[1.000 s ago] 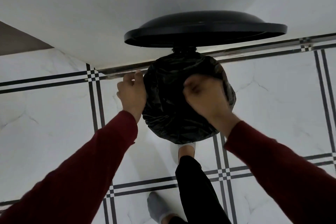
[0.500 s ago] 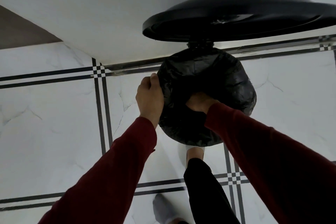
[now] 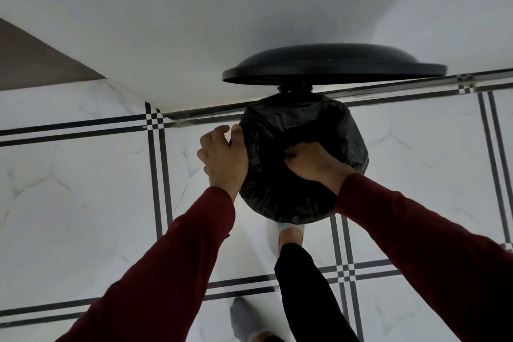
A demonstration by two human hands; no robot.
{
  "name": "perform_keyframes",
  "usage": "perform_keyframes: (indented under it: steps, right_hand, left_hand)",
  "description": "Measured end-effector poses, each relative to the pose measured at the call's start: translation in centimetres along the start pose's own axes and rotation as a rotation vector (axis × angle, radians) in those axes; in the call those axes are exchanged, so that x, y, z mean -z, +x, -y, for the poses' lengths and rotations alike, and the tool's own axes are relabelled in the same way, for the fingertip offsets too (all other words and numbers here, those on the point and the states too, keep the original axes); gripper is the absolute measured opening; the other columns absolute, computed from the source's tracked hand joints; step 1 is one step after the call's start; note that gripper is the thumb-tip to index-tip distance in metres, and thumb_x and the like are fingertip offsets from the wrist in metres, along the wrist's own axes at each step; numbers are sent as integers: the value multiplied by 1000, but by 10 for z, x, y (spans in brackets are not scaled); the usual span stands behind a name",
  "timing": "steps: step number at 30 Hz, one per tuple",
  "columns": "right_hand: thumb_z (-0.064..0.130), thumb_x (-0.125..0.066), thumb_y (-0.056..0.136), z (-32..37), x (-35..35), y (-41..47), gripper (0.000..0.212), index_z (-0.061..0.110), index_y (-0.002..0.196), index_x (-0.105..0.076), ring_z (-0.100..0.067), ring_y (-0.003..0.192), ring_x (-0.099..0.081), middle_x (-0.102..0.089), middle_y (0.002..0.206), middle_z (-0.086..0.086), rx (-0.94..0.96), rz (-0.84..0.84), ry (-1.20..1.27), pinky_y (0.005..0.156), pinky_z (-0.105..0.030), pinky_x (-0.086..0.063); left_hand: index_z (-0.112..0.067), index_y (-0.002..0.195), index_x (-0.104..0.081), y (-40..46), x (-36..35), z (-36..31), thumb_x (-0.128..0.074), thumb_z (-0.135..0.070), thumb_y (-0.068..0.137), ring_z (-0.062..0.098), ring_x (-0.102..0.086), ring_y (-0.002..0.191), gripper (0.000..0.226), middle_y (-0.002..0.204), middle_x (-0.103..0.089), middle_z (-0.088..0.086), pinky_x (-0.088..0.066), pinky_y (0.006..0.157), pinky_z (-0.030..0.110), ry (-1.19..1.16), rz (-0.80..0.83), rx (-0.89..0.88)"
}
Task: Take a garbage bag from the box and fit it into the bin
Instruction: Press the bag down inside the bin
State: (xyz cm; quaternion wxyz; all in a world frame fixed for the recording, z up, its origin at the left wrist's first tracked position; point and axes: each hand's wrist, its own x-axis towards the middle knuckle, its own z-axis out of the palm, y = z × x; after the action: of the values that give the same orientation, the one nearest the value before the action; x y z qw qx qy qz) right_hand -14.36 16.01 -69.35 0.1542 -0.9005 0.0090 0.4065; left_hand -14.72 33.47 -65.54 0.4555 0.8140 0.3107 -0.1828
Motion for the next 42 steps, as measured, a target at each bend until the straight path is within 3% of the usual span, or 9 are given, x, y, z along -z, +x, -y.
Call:
perform_keyframes:
  steps: [3,6,8,13,15,20,27,33,42]
  right_hand:
    - [21,-49,101,6,23,-40,35,13,129,-69,-24,128,-58,-66,135,-7,35,-79,128,107,-24,-39]
    - [16,-60,90,18,49,-90,21,19,100,-77,-17,83,-73,-77,93,1,172,-537,274,80,-30,-59]
    - [16,-62,88,25,71,-123,16,17,97,-76,-15,77,-69,-74,91,1,260,-854,276,72,-30,-58]
    - [19,-69,93,30,139,-176,17,6,102,-75,-24,93,-52,-68,101,-12,362,-1370,92,84,-31,-44]
    - [38,-67,96,18,155,-172,35,11,117,-71,-27,104,-52,-65,115,-11,285,-1262,38,88,-39,-45]
    - [69,-34,99,-7,175,-153,71,19,146,-53,-22,139,-48,-55,147,-2,310,-609,72,113,-46,-41]
    - [75,-19,96,-16,168,-155,86,15,155,-39,-23,151,-32,-40,161,-5,323,-472,-33,120,-48,-31]
    - [69,-23,99,-21,135,-169,83,13,159,-30,-22,156,-18,-29,167,-4,323,-449,-59,126,-44,-19]
    - [68,-41,93,-34,28,-184,85,14,158,-33,-27,156,-19,-30,166,-5,296,-389,-91,121,-51,-32]
  left_hand:
    - [-20,142,-55,-13,12,-7,-49,-44,104,23,-29,144,45,152,-40,1,-26,117,41,10,-37,-81]
    - [-14,143,-52,-31,29,-19,-56,-36,104,22,-35,141,45,146,-41,4,-26,111,20,25,-104,-289]
    - [-10,143,-50,-44,44,-37,-56,-33,104,23,-39,139,45,145,-42,8,-23,106,4,61,-146,-498]
    - [-7,151,-44,-79,78,-107,-51,-34,108,25,-35,148,51,156,-36,14,-34,118,27,236,-106,-947]
    - [-8,153,-43,-82,81,-133,-49,-40,108,25,-33,150,55,159,-37,12,-37,120,38,364,-19,-1062]
    - [-14,155,-44,-60,70,-163,-25,-57,108,27,-43,146,66,161,-44,9,-44,113,51,730,246,-1099]
    - [-20,164,-27,-56,77,-156,-13,-75,97,25,-34,150,88,168,-34,2,-35,118,48,993,400,-1089]
    - [-15,159,-38,-72,71,-121,-21,-73,99,29,-43,142,85,159,-46,5,-40,114,51,1001,312,-1190]
    - [-9,154,-41,-101,46,-14,-41,-69,98,33,-47,138,82,154,-48,11,-51,98,49,1177,263,-1213]
